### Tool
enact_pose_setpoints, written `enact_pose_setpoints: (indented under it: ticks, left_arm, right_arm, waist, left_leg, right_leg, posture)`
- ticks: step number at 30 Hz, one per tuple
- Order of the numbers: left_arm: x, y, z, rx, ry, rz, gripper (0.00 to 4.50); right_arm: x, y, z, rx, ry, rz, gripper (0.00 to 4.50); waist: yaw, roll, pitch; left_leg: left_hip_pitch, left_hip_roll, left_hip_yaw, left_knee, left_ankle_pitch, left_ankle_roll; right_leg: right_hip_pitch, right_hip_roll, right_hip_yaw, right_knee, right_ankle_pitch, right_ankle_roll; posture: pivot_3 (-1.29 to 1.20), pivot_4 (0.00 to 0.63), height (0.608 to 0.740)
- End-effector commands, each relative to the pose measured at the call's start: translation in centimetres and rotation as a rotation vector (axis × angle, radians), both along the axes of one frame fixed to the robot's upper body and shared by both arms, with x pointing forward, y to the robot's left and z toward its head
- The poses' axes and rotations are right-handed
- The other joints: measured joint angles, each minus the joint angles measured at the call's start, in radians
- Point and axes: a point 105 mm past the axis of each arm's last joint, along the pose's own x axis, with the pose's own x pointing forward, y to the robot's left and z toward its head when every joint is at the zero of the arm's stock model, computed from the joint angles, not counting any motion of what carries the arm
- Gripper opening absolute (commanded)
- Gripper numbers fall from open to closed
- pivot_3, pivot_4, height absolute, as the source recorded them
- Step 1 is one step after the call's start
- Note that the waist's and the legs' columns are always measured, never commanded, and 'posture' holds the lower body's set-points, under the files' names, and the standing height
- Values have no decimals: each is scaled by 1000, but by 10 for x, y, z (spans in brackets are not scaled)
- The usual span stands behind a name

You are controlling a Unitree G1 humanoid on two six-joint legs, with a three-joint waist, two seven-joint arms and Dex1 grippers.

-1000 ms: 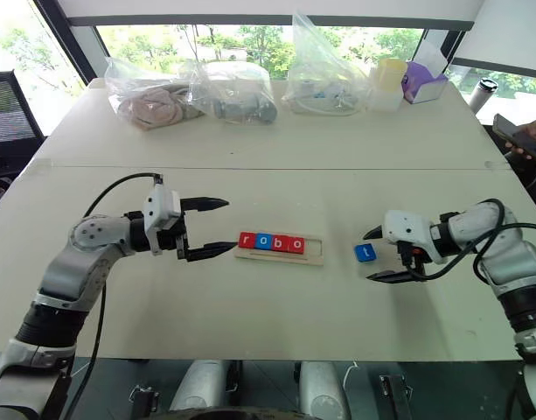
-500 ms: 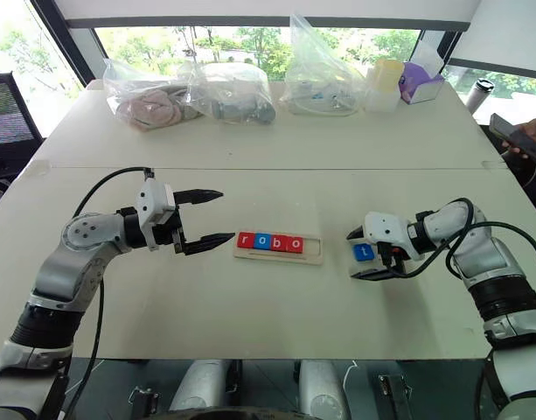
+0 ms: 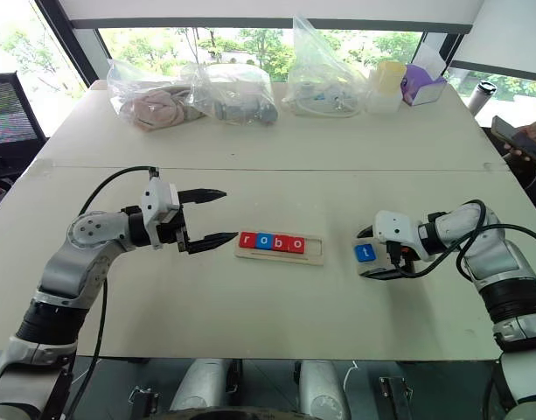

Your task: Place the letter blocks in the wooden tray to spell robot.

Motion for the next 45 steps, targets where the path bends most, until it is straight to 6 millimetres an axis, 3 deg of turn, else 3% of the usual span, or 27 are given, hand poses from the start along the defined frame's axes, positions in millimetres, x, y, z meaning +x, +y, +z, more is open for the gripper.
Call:
enact_pose_setpoints:
  ticks: [1,4,9,16,25,36,45]
  left_arm:
    - [0,-5,10,-3,-49,-20,4500]
    - [1,-7,9,-8,-49,-20,4500]
    - [-1,-8,7,-15,-45,-14,4500]
    - [-3,-9,6,-19,-41,-12,4500]
    - [-3,-13,4,-29,-35,-16,4500]
    - [-9,-12,2,-17,-25,-37,4500]
    - [-11,-11,0,-17,-24,-30,4500]
  right_arm:
    - [0,-16,2,-51,1,-48,4463]
    - [0,-19,1,-43,17,-60,3499]
    - [4,-14,3,0,26,-69,1130]
    - [5,-3,17,43,1,-48,1100]
    - [-1,54,43,178,34,-27,1100]
    - [4,81,24,123,25,-8,1100]
    - [18,86,22,116,-3,-22,1100]
  waist:
    - [0,0,0]
    - [-1,0,0]
    - [-3,0,0]
    - [-3,0,0]
    - [-2,0,0]
    - [-3,0,0]
    - [-1,0,0]
  left_leg:
    - [0,0,0,0,0,0]
    - [0,0,0,0,0,0]
    - [3,0,0,1,0,0]
    - [3,0,0,0,0,0]
    - [3,1,-1,-1,0,0]
    - [3,0,0,-1,0,0]
    - [2,0,0,-1,0,0]
  right_leg:
    - [0,0,0,0,0,0]
    - [0,0,0,0,0,0]
    - [2,0,0,0,0,0]
    - [3,0,0,0,0,-1]
    - [2,1,0,1,0,0]
    - [1,0,0,1,0,-1]
    - [1,0,0,1,0,-1]
  posture:
    - [0,150,740]
    - [0,150,740]
    - [0,150,740]
    - [0,150,740]
    - [0,150,740]
    - [0,150,740]
    - [0,150,740]
